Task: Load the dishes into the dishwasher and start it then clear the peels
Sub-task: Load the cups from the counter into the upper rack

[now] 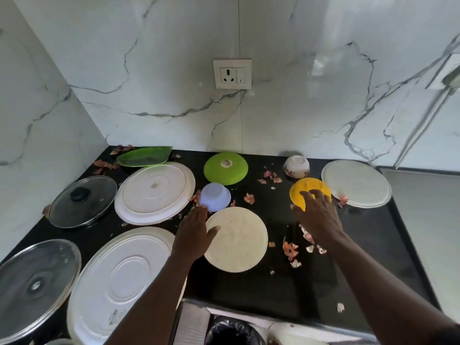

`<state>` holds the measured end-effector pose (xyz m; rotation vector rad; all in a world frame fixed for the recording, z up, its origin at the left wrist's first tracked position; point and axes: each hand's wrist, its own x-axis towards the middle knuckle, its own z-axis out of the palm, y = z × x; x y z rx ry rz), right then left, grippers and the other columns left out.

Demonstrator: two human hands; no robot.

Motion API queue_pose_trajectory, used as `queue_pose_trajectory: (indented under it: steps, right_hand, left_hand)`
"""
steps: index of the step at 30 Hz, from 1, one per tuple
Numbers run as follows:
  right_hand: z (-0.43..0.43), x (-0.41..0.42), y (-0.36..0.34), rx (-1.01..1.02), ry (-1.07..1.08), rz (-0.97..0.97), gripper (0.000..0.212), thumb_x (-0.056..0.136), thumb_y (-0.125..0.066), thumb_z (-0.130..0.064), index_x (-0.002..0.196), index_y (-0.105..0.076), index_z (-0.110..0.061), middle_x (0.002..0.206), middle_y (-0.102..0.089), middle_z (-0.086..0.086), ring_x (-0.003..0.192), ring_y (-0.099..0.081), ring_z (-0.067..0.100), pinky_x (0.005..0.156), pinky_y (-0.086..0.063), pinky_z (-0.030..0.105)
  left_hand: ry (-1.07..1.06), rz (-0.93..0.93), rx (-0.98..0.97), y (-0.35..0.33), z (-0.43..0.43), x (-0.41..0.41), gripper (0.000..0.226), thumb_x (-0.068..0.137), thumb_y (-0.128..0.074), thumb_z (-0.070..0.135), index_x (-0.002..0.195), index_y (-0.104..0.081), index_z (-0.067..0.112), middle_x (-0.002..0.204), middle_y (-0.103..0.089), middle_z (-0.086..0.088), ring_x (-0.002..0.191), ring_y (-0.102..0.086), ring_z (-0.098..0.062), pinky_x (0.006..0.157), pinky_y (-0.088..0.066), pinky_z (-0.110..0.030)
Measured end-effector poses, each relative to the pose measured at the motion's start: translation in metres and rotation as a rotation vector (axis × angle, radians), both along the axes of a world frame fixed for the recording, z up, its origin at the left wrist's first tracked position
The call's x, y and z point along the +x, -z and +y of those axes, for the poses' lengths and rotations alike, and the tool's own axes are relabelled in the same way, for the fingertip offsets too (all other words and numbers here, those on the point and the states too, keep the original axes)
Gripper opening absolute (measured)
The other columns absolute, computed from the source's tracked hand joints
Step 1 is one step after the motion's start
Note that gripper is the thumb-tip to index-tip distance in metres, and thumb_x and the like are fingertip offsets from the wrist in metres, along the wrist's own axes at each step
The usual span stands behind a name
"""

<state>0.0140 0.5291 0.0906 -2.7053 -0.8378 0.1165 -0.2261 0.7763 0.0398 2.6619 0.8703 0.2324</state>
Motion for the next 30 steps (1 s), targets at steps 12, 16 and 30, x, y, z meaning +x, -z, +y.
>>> queue_pose_trajectory:
  steps: [12, 16, 30]
  right_hand:
    - [0.113, 0.156, 0.024, -0.041, -0.044, 0.044, 0.070, 0.090, -0.067, -0.048, 0.146, -0.040, -0.017, 0.150, -0.032, 0.018, 0.132, -0.038, 0.046, 0.104, -0.040, 0.053]
    - [0.126, 0.168, 0.033, -0.075, -0.048, 0.042, 0.076, 0.087, -0.070, -0.048, 0.148, -0.035, -0.019, 0.153, -0.028, 0.020, 0.136, -0.034, 0.048, 0.107, -0.036, 0.056]
    - [0.118, 0.194, 0.052, -0.046, -0.005, 0.118, 0.076, 0.080, -0.081, -0.035, 0.144, -0.039, -0.032, 0.141, -0.035, 0.019, 0.126, -0.041, 0.048, 0.091, -0.050, 0.056]
  left_hand:
    - [-0.132, 0.085, -0.015, 0.021, 0.061, 0.120, 0.083, 0.085, -0.073, 0.047, 0.146, -0.043, 0.000, 0.154, -0.042, -0.018, 0.145, -0.037, -0.033, 0.117, -0.034, -0.046]
    - [-0.153, 0.123, 0.012, 0.025, 0.063, 0.128, 0.091, 0.075, -0.084, 0.041, 0.142, -0.045, -0.005, 0.147, -0.048, -0.024, 0.137, -0.046, -0.039, 0.115, -0.037, -0.046]
    - [-0.175, 0.211, 0.018, -0.004, 0.056, 0.144, 0.091, 0.066, -0.090, 0.043, 0.139, -0.046, 0.010, 0.130, -0.053, -0.012, 0.118, -0.052, -0.031, 0.096, -0.043, -0.038]
